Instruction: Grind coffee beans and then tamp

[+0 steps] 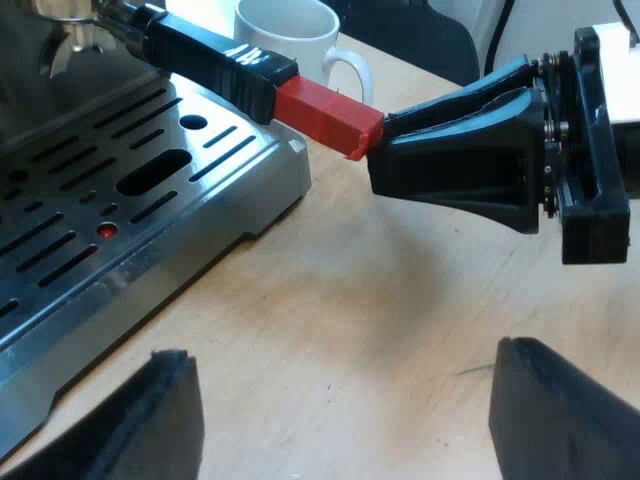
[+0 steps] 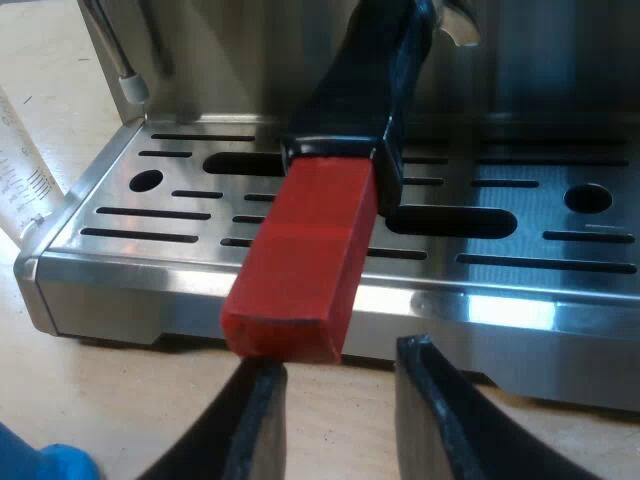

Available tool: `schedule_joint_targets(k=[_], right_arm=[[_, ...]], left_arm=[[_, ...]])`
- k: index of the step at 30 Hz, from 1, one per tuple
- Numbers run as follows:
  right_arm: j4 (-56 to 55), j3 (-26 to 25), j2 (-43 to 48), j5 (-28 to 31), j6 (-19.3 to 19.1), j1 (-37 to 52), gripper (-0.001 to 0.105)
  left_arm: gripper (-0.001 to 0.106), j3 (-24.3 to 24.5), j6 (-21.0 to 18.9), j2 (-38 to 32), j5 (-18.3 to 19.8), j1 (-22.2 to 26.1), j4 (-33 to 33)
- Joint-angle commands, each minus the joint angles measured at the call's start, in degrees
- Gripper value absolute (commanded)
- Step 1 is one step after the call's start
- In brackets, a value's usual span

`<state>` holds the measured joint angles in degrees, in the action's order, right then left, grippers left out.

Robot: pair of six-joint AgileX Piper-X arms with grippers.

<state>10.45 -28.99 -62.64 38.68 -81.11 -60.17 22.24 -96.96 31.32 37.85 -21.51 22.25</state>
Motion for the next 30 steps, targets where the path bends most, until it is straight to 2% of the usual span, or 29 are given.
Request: schedule_joint_targets(k=[1,4,8,10,15,26,30], right_arm=[[1.6,-0.5,0.0,1.9,-0.1,0.5,0.029],[-0.1,-0.5,0.0,-0.9,0.0,0.5,0.029],[-1.4,-0.5,0.0,-1.7,0.6,0.5,0.029],[-3.0,-0.5,0.0,-2.1,3.0,0.5,0.029],[-7.1,-0.5,0.4,-3.1,5.5,-0.4,0.029],[-15.7,-0.5,5.0,-2.9,5.5,-10.2,0.03],[-19.6,-1.9,8.1,-2.4,5.5,-13.3,0.03]], left_arm=[[0.063,0.1,-0.1,-0.2,0.6,-0.3,0.1],[0.063,0.1,-0.1,-0.2,0.6,-0.3,0.1],[0.063,0.1,-0.1,-0.2,0.6,-0.3,0.1],[0.063,0.1,-0.1,-0.2,0.6,-0.3,0.1],[0.063,0.1,-0.1,-0.2,0.6,-0.3,0.1],[0.063,0.1,-0.1,-0.2,0.6,-0.3,0.1],[0.063,0.1,-0.1,-0.2,0.6,-0.3,0.1]])
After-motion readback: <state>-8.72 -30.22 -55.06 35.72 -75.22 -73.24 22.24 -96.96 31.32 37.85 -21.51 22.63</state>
